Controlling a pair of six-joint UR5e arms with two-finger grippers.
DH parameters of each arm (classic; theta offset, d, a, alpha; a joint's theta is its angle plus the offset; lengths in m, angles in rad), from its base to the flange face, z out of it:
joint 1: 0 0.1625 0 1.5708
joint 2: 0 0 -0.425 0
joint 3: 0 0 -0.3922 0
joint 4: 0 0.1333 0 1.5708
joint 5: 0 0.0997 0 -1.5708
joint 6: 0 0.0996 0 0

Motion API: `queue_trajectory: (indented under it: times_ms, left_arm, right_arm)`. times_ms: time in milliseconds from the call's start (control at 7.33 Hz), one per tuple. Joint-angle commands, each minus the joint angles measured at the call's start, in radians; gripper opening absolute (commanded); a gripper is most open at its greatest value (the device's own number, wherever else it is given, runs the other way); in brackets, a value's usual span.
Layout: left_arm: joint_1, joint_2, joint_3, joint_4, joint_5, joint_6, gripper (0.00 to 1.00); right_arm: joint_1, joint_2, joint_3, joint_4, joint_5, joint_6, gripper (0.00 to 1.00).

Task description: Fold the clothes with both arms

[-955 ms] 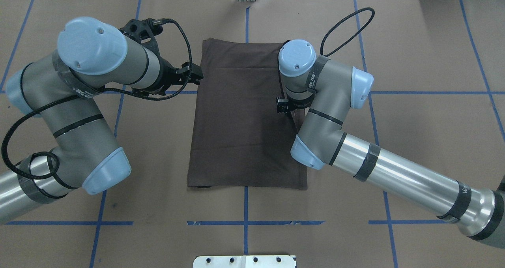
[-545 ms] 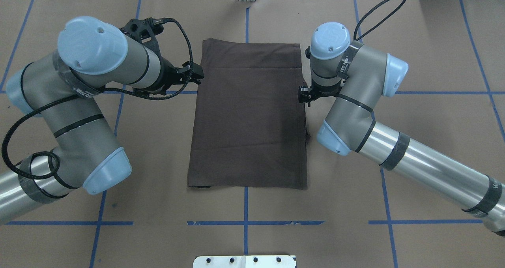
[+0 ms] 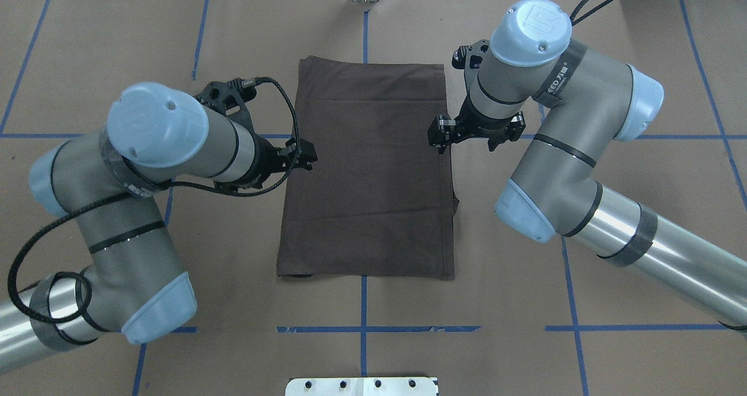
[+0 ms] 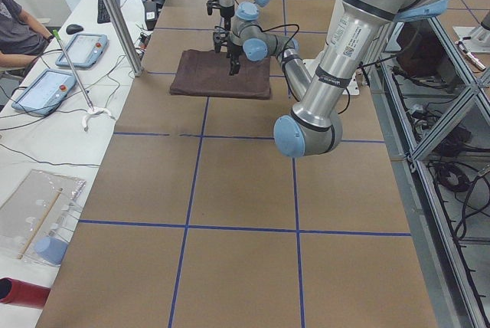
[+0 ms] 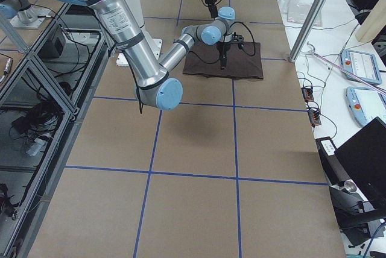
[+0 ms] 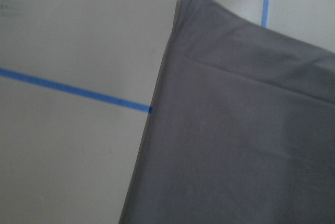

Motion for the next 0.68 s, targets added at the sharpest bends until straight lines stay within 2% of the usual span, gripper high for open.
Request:
queue_trajectory:
  times_ms: [0,273,545]
  left_arm:
    - [0.150,0.046,-0.037,0.002,0.099,-0.237,1.00]
    - [0.245,0.057,-0.019,0.007,0.201,-0.349,1.00]
    - [0.270,0.055,0.044,0.010,0.236,-0.362,1.00]
  right_arm:
    - [-0.004,-0.051,0.139,0.003,0.073,0.089,1.00]
    - [-0.020,-0.046,0.147,0.010,0.075,0.140,1.00]
    - [-0.026,-0.046,0.145,0.010,0.072,0.140,1.00]
